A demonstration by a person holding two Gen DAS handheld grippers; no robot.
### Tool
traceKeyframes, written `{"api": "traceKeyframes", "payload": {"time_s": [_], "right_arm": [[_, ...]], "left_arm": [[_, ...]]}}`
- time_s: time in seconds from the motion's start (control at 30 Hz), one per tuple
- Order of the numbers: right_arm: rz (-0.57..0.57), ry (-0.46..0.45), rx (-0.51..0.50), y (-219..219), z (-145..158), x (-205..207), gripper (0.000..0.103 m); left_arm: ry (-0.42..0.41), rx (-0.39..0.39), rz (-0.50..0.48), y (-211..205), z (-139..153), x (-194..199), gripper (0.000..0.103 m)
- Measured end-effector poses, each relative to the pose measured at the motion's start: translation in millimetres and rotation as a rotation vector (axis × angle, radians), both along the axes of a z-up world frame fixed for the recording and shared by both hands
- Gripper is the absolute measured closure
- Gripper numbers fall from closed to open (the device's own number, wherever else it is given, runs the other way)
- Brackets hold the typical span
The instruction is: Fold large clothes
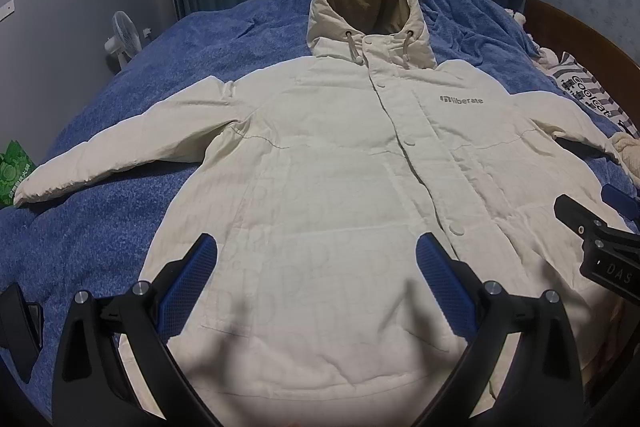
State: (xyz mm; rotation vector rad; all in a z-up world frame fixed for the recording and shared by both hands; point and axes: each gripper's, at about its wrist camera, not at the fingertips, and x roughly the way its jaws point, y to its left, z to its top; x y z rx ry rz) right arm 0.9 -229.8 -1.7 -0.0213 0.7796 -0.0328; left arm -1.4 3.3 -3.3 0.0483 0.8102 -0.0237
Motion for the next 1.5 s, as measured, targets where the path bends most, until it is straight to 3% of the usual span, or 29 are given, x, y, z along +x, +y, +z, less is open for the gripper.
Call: {"api": "traceKeyframes", "payload": {"time_s": [1.5], "right_arm": [[-0.003, 0.013, -0.008, 1, -5, 3, 0.006]], "left_arm": [[0.021, -0.018, 0.013, 2, -1, 3, 0.008]]}}
